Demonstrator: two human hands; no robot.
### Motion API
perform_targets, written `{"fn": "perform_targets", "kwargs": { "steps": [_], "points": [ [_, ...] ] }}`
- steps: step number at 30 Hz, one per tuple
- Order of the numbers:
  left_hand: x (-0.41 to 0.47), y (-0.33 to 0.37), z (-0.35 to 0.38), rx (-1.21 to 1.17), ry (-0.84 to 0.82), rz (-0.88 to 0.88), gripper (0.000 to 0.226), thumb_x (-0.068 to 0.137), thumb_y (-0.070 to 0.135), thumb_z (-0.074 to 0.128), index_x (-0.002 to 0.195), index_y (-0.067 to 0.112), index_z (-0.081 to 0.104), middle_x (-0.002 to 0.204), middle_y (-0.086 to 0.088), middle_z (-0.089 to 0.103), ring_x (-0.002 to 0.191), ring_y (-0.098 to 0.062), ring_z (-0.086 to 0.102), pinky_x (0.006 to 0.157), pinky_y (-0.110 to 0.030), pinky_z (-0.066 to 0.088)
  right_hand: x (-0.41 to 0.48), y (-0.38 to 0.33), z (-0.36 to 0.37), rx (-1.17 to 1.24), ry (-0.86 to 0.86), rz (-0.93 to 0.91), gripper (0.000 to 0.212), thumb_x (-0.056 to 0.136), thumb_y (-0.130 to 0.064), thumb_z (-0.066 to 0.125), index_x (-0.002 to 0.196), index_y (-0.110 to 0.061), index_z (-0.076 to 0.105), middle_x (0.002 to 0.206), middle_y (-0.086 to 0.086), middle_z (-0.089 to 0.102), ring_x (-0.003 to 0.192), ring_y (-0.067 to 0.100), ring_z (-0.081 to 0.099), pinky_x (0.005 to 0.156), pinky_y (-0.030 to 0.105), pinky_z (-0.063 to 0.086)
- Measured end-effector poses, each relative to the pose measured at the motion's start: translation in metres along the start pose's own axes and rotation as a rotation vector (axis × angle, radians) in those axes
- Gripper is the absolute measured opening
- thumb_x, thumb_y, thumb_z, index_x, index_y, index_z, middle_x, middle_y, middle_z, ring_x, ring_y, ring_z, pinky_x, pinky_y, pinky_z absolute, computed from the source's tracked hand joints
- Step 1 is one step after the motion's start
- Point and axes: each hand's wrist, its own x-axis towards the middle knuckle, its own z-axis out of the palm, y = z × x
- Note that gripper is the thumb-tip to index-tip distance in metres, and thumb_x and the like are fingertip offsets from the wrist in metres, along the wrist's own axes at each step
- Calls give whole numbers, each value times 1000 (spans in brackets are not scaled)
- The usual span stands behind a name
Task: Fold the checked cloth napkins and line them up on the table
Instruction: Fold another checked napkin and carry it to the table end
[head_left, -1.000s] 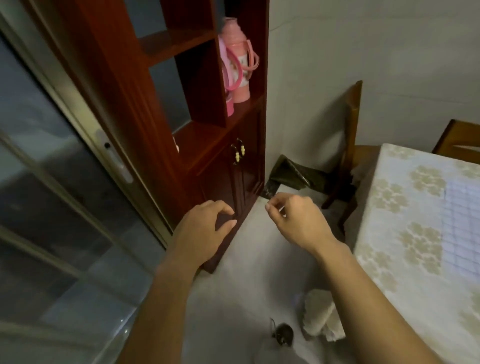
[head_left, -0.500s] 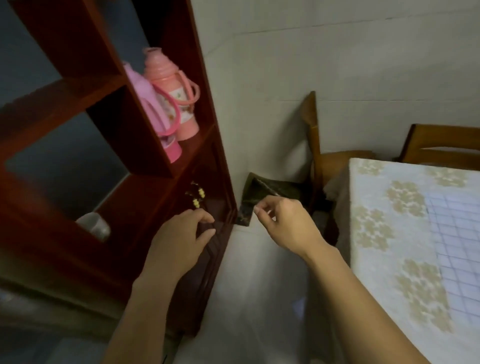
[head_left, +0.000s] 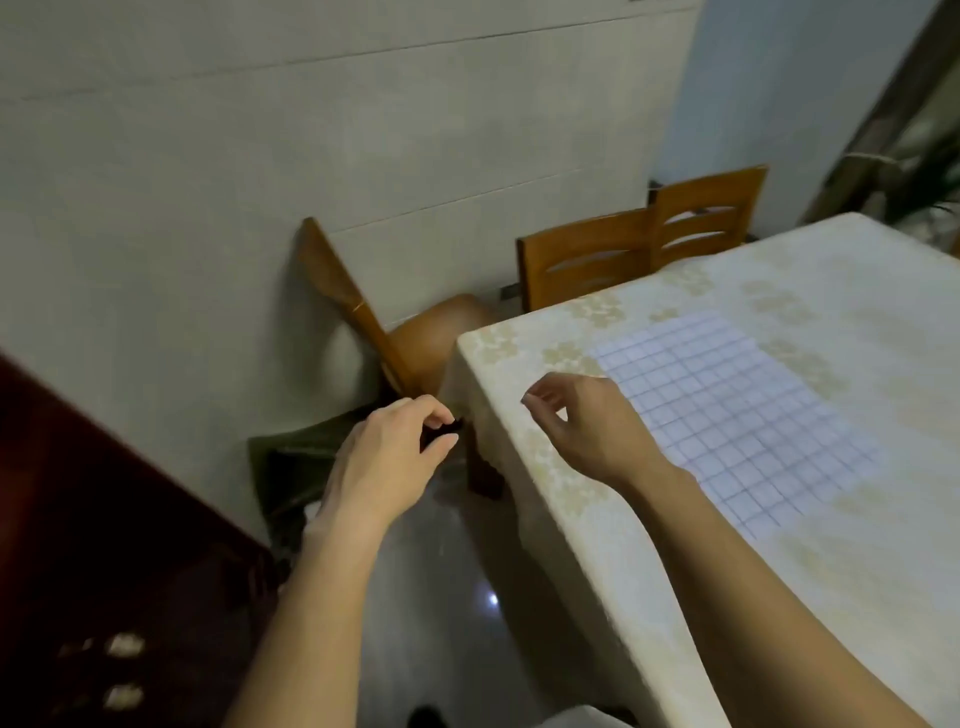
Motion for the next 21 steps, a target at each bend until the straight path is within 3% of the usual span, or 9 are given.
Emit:
{"fn": "perform_targets", "kwargs": {
  "steps": [6,10,14,21],
  "points": [
    [96,-2,5,35,-110,258,19,97,39,65,116,35,64,113,16,64,100,-8,62,80,-30,55,24,9,-1,16,160,241,23,102,-36,56,109,-22,72,101,-9,72,91,6,66,80,26,56],
    [128,23,31,72,-301,427,22,99,43,62,120,36,61,118,17,62,103,-8,61,87,-34,56,7,34,-1,50,237,416,22,102,-35,56,108,-22,72,96,-13,68,91,6,66,78,24,54],
    [159,53,59,89,-433,553,25,99,43,61,123,36,61,123,16,63,112,-7,59,93,-28,51,-10,68,-18,36,339,605,20,101,-35,56,103,-23,73,90,-17,67,90,6,67,74,23,51],
    [218,99,97,145,-507,663,27,100,40,61,126,33,61,127,14,64,113,-8,60,90,-25,49,12,120,-48,10,417,702,22,101,-35,56,107,-22,72,98,-11,72,92,9,67,79,31,56]
  ]
}}
